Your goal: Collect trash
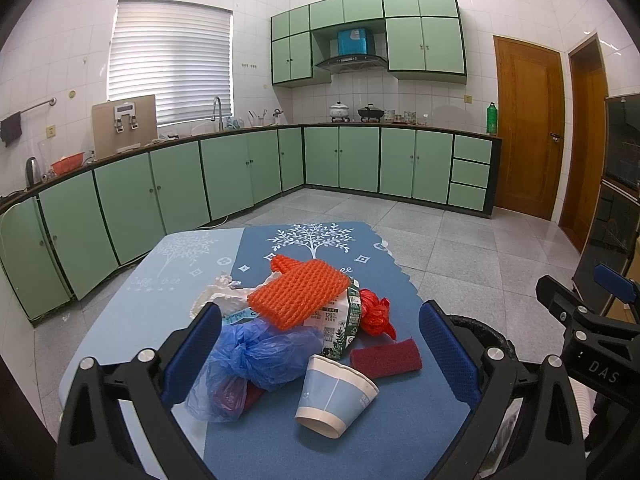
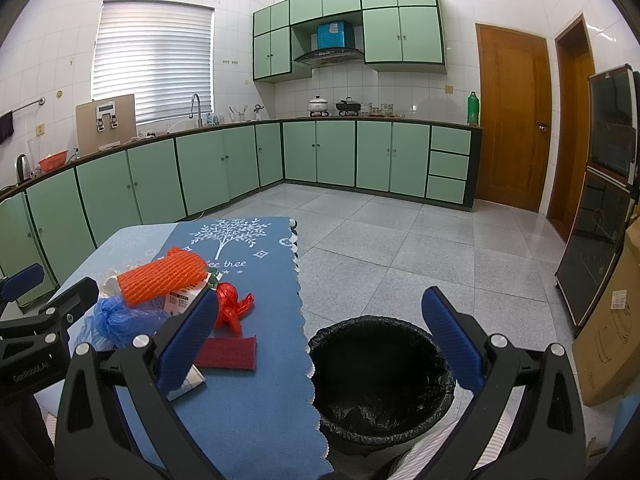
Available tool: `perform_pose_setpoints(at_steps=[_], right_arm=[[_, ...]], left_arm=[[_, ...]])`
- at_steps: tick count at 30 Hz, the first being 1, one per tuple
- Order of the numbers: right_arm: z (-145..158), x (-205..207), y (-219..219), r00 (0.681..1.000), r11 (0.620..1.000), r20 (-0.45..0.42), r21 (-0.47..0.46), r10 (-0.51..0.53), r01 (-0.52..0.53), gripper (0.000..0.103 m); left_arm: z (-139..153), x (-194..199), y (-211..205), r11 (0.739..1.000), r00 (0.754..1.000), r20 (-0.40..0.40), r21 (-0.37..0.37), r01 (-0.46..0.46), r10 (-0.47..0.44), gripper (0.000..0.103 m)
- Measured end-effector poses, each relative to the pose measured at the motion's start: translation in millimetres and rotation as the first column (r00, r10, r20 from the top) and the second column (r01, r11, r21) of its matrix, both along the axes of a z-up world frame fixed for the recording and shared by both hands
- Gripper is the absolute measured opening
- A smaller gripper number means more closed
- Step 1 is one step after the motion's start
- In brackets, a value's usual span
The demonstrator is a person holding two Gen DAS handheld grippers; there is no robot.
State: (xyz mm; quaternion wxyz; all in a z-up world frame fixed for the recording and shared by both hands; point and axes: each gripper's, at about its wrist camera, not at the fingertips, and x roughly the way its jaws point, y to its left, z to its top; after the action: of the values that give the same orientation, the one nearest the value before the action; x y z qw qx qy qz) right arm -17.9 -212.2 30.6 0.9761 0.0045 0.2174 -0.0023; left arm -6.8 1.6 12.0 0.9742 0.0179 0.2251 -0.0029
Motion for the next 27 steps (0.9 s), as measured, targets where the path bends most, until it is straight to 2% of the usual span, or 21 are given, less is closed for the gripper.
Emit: perform_pose_setpoints(at_steps=[27], right_arm=[[-3.1,-0.5,-4.1,1.0,1.0,0.0,0.002,-0.002,0.002,0.098]], left_arm=[[7.4,0.3,2.7,1.0,1.0,-0.002,-0.002,-0.002,0.002,0.097]])
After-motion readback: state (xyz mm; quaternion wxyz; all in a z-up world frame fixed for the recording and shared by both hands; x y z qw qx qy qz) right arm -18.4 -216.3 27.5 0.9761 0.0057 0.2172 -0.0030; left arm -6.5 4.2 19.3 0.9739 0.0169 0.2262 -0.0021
